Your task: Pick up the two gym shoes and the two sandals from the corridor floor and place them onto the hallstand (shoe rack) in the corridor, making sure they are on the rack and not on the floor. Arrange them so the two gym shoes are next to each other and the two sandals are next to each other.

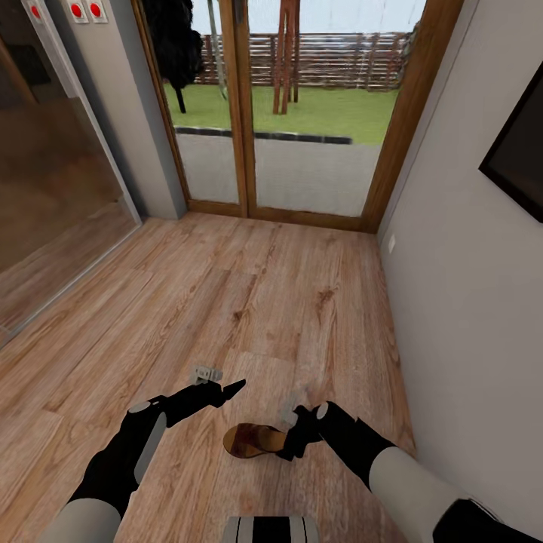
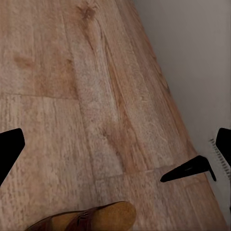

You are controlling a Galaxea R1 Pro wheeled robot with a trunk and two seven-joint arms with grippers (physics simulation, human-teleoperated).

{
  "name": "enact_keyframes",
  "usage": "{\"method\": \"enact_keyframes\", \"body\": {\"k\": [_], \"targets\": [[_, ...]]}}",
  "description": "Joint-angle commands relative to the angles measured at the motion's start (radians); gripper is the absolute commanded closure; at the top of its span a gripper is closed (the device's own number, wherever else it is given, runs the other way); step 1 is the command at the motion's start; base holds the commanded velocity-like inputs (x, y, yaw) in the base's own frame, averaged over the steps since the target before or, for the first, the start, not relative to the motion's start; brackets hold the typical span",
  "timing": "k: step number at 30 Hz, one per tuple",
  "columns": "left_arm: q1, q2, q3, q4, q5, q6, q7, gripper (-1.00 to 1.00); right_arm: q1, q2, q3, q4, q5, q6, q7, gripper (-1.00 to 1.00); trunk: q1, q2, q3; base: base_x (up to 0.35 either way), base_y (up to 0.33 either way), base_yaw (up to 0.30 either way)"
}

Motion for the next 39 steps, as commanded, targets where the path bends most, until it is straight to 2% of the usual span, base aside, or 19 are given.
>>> {"method": "enact_keyframes", "body": {"k": [1, 7, 25, 39], "targets": [[0.0, 0.0, 0.001, 0.0, 0.009, 0.01, -0.003, -1.0, 0.0, -0.012, 0.005, -0.002, 0.007, -0.026, 0.028, -1.0, 0.0, 0.0, -0.001, 0.0, 0.0, 0.0], [0.0, 0.0, 0.001, 0.0, 0.009, 0.01, -0.003, -1.0, 0.0, -0.036, 0.009, -0.006, 0.008, -0.055, 0.049, -1.0, 0.0, 0.0, -0.001, 0.0, 0.0, 0.0], [0.0, 0.0, 0.001, 0.0, 0.009, 0.01, -0.002, -1.0, 0.0, -0.04, 0.004, -0.006, 0.005, -0.059, 0.044, -1.0, 0.0, 0.0, -0.001, 0.0, 0.0, 0.0], [0.0, 0.0, 0.001, 0.0, 0.009, 0.01, -0.003, -1.0, 0.0, -0.04, 0.002, -0.006, 0.004, -0.059, 0.041, -1.0, 0.006, -0.004, -0.069, 0.0, 0.0, 0.0]]}}
